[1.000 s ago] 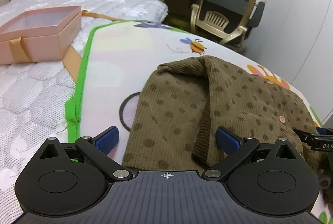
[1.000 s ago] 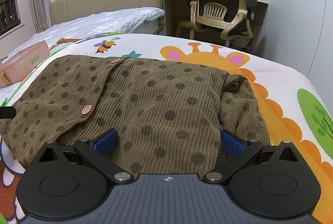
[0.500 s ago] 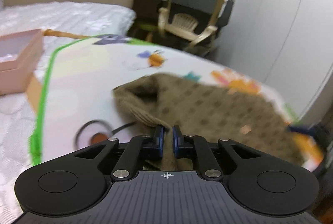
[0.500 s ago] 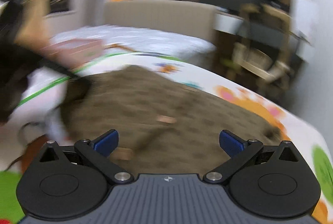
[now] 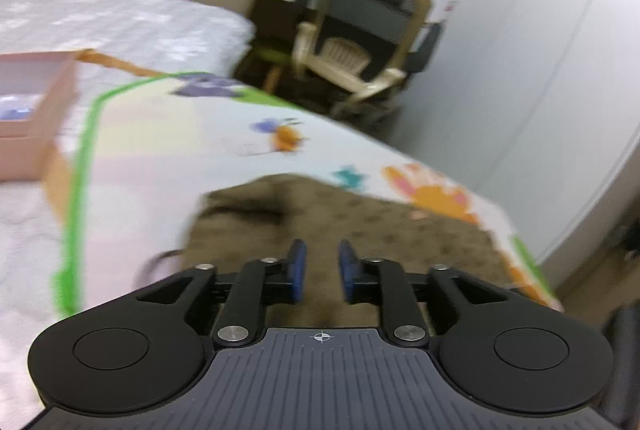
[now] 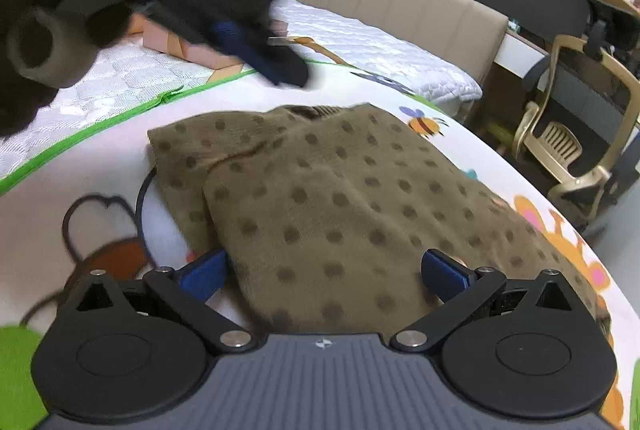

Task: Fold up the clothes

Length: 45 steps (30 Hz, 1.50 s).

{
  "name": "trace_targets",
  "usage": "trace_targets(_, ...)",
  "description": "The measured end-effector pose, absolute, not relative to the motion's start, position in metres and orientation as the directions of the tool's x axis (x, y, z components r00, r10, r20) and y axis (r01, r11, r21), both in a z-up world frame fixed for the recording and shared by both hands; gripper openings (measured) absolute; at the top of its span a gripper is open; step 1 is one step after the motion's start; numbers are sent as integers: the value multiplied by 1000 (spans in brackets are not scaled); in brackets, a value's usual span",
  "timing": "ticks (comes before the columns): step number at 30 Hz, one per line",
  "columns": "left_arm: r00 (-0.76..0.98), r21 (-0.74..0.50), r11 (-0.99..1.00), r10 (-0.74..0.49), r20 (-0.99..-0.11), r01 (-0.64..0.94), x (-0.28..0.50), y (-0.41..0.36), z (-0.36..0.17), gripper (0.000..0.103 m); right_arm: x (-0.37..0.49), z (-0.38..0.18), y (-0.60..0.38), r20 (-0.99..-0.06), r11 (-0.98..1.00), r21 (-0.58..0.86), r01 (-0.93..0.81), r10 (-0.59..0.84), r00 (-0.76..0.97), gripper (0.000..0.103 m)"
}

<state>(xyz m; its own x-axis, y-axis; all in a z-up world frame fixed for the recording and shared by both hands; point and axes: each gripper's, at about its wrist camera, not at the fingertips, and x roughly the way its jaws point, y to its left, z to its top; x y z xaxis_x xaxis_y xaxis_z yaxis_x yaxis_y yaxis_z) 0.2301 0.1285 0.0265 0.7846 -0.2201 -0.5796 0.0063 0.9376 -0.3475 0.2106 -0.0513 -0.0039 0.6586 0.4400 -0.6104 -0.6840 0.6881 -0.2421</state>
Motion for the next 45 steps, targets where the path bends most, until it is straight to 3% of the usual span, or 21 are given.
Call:
trace_targets(1,780,-335,942,-196,-594,-18,227,136,22,38,208,-4,-56,-613,691,-240,-682,437,658,103)
trace_targets(4,755,-324,942,-150,-639,-87,221,155,3,44,205,-4,-60,-612,690,-244,-681,436,660,103)
trace_targets(9,735,-342,935,-167,-658,-94,223,157,-22,48,194,-1,-43,-598,662,-270,-699,453,661,103)
trace_targets(11,742,-340,937,-173,-648,-79,225,152,-27,37,192,-1,-30,-597,644,-283,-710,462,657,103)
trace_targets(12,741,-357,932,-192,-643,-69,228,151,-27,10,191,-1,-24,-596,635,-290,-716,466,655,103)
trace_targets(13,737,-388,920,-219,-640,-64,231,150,-28,6,190,-1,-17,-590,629,-305,-715,464,660,103)
trace_targets(22,765,-552,834,-351,-541,-7,240,150,-3,5,208,-5,47,-597,619,-315,-719,460,657,103)
trace_targets(26,766,-556,831,-342,-544,-24,244,151,0,5,221,-9,63,-598,638,-317,-702,440,670,103)
trace_targets(29,773,-505,860,-272,-573,-72,237,162,0,14,219,-9,56,-601,640,-301,-707,448,662,103)
trace_targets(31,770,-451,887,-218,-600,-100,231,168,-1,39,212,-10,45,-601,631,-303,-715,456,657,103)
trace_targets(35,752,-395,914,-199,-629,-89,225,168,-18,43,198,-11,32,-601,612,-302,-730,473,645,103)
trace_targets(38,741,-392,917,-213,-637,-73,226,165,-31,33,191,-9,34,-604,592,-309,-744,482,634,103)
trace_targets(39,741,-394,916,-216,-636,-71,227,165,-31,12,189,-9,36,-602,587,-315,-746,484,635,103)
trace_targets(40,740,-401,913,-222,-634,-70,228,165,-30,7,189,-10,39,-598,586,-324,-742,481,641,103)
trace_targets(45,759,-459,888,-275,-590,-35,227,161,-15,6,201,-11,55,-580,628,-346,-697,441,685,102)
